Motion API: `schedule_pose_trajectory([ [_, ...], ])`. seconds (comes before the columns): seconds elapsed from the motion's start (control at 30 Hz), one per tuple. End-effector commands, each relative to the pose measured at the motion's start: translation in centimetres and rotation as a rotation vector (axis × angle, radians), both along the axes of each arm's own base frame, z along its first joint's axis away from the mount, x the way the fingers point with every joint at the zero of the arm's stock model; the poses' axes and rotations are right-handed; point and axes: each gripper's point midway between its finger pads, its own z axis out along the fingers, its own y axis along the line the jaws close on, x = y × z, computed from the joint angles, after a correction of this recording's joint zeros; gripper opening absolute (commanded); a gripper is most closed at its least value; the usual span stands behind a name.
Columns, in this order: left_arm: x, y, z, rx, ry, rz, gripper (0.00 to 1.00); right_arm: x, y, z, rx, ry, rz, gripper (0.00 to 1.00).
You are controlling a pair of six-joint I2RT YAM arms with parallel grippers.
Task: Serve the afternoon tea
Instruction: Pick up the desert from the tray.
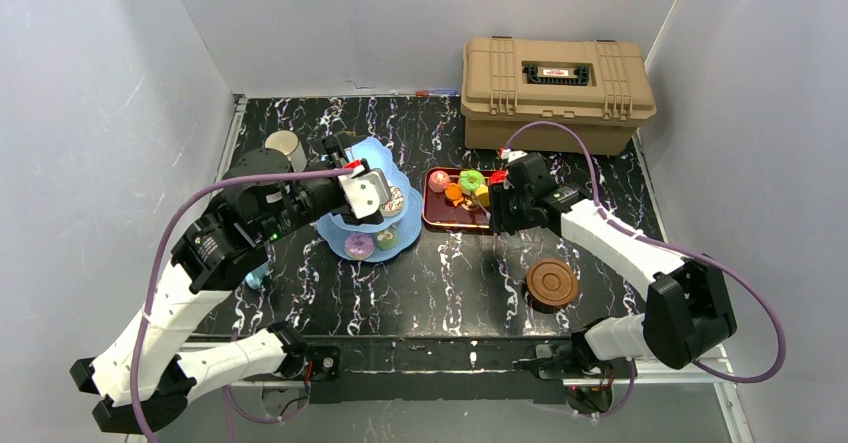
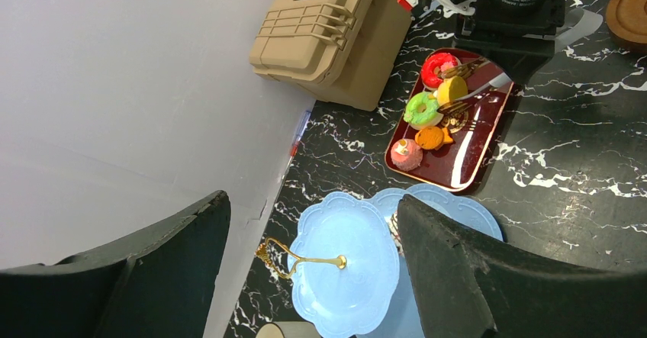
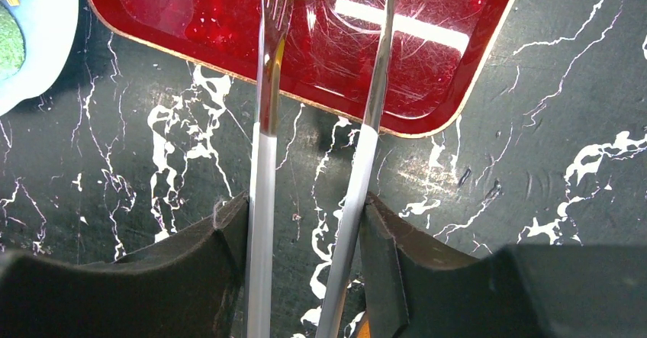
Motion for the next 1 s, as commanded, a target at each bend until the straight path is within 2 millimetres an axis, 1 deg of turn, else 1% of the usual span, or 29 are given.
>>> schedule_pose_trajectory([
  [0.0, -0.1, 0.2, 0.9, -0.021, -0.009, 0.004, 0.78, 0.9, 0.3, 0.6, 0.008, -0.031, 0.002, 0.47],
  [0.1, -0.2, 0.2, 0.8, -0.021, -0.007, 0.002, 0.78, 1.2, 0.5, 0.6, 0.012, -0.035, 0.003, 0.49],
  [0.47, -0.3, 0.3, 1.2, -0.027, -0.014, 0.004, 0.78, 1.4, 0.7, -0.4, -0.003, -0.004, 0.006, 0.60],
  [0.6, -0.3, 0.3, 1.2, -0.029, -0.015, 0.002, 0.78, 1.3, 0.8, -0.7, -0.003, 0.006, 0.008, 0.60],
  [0.67, -0.3, 0.4, 1.2, -0.028, -0.015, 0.002, 0.78, 1.2, 0.8, -0.7, 0.002, 0.006, 0.010, 0.57],
  [0.73, -0.3, 0.4, 1.3, -0.030, -0.016, 0.003, 0.78, 1.1, 0.9, -0.6, 0.008, 0.003, 0.013, 0.52],
  [0.87, -0.4, 0.3, 1.3, -0.030, -0.015, -0.001, 0.78, 0.9, 0.9, -0.1, 0.026, -0.014, 0.021, 0.35],
  [0.97, -0.3, 0.3, 1.4, -0.031, -0.015, 0.000, 0.78, 0.9, 0.9, 0.2, 0.033, -0.029, 0.025, 0.29],
])
